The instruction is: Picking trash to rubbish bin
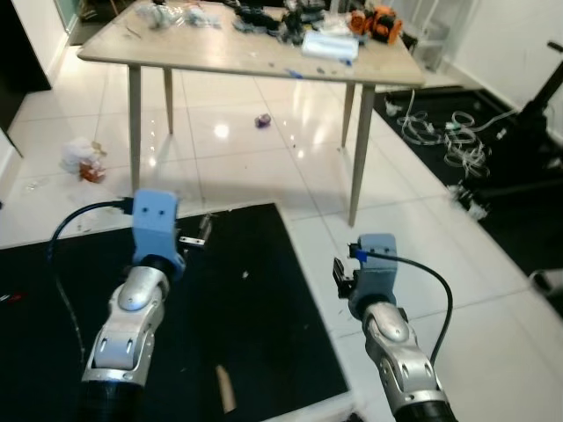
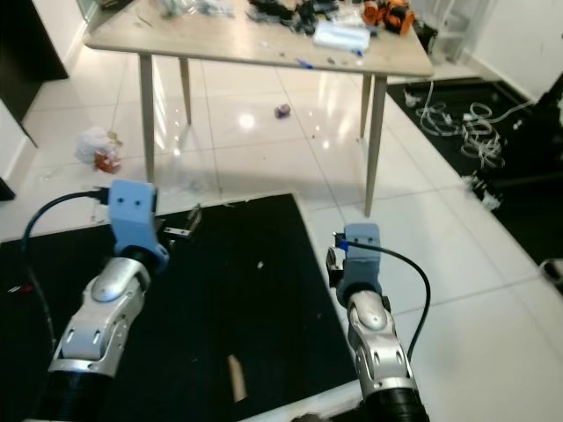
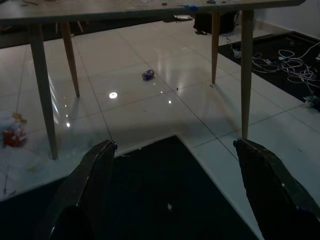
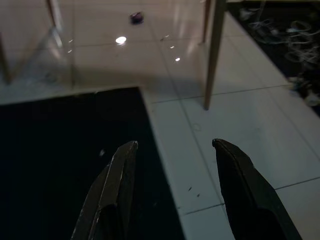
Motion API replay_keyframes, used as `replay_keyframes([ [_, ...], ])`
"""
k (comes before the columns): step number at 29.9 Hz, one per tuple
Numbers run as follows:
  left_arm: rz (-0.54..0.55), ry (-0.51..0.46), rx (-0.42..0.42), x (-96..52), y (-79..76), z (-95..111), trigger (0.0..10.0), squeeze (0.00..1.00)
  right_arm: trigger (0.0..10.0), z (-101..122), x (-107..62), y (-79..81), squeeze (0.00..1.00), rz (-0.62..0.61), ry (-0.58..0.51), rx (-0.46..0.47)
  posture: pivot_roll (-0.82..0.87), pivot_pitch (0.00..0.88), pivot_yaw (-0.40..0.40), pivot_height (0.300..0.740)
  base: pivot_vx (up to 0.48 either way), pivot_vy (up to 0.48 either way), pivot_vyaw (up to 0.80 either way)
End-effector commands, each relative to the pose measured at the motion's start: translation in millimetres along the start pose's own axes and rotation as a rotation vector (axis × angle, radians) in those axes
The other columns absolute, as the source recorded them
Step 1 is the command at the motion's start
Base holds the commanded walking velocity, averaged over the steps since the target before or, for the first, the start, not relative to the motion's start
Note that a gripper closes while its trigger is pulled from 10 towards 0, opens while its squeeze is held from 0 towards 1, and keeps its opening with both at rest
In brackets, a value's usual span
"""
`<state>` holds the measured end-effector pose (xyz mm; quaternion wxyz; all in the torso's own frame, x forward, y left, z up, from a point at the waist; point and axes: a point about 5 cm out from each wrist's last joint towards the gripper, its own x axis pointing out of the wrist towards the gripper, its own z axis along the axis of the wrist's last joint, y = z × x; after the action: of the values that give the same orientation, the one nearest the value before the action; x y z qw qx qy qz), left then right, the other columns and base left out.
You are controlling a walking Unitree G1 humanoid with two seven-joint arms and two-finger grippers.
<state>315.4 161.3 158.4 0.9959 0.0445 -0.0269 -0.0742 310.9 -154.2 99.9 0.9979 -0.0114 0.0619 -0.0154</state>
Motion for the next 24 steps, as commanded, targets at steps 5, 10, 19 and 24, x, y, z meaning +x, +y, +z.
replay_keyframes([
  [5,0.003,0.02,0.002,-1.2,0.4,-6.0,10.0,0.0,10.0,-4.5,-2.8,4.3,0.0,0.012,0.021,0.007,-0.05,0.154,-0.041,0.74,0.415,0.0,0.0],
  [10,0.001,0.018,0.003,-0.6,0.6,-5.5,10.0,0.0,10.0,-4.6,-3.0,5.0,0.0,0.013,0.02,0.007,-0.05,0.156,-0.041,0.74,0.433,0.0,0.0],
  [19,-0.004,0.017,0.006,-1.1,0.6,-5.2,10.0,0.0,10.0,-4.8,-3.4,6.3,0.0,0.017,0.02,0.009,-0.05,0.156,-0.041,0.74,0.463,0.0,0.0],
  [24,-0.004,0.016,0.005,-1.4,0.8,-5.2,10.0,0.0,10.0,-4.1,-3.6,6.0,0.0,0.016,0.018,0.008,-0.05,0.157,-0.041,0.74,0.469,0.0,0.0],
])
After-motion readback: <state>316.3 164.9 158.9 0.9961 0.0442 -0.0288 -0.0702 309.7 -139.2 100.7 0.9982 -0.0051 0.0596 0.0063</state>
